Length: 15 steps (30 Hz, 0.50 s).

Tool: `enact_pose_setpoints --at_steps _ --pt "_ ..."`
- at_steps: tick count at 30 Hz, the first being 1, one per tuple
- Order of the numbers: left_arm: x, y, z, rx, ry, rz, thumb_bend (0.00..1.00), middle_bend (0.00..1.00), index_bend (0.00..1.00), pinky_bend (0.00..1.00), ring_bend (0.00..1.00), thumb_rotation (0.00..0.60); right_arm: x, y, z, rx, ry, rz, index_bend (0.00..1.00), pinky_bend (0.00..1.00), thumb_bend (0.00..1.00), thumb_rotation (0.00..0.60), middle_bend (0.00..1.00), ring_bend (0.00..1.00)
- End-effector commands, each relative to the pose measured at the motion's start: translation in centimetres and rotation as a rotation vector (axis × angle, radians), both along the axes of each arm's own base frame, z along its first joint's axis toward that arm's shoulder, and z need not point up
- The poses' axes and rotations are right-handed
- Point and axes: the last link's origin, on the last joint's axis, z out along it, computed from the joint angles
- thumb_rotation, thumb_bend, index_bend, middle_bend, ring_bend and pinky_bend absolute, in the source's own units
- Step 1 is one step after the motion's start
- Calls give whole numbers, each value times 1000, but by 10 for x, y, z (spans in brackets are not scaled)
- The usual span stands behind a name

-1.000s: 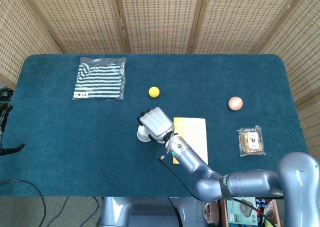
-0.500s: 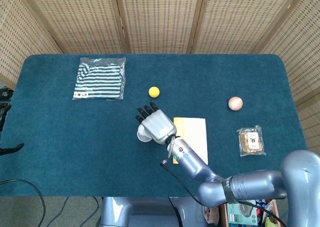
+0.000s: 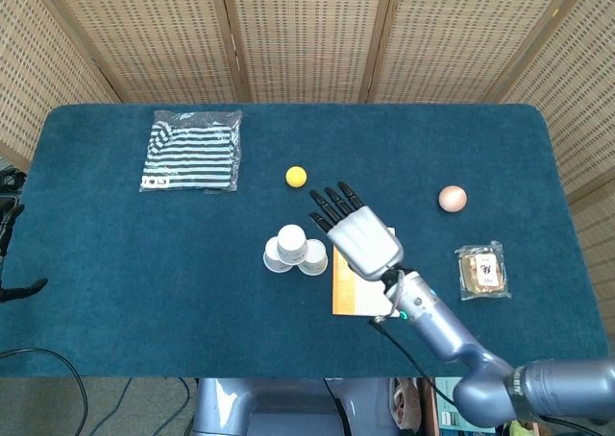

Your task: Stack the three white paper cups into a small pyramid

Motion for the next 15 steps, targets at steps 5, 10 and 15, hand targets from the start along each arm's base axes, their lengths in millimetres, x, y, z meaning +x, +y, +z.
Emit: enact_pose_setpoints --at_steps 5,10,15 --pt "3 -14 -4 3 -10 -14 106 0 0 0 0 600 -117 23 59 -172 3 -8 147 0 231 600 9 1" --pt "4 -35 -10 11 -13 -22 106 0 0 0 0 600 -201 71 86 -248 -108 -143 91 0 173 600 0 0" --pt "0 -47 -11 32 -7 -28 106 0 0 0 0 600 -244 112 94 -307 -227 -252 8 0 40 600 0 0"
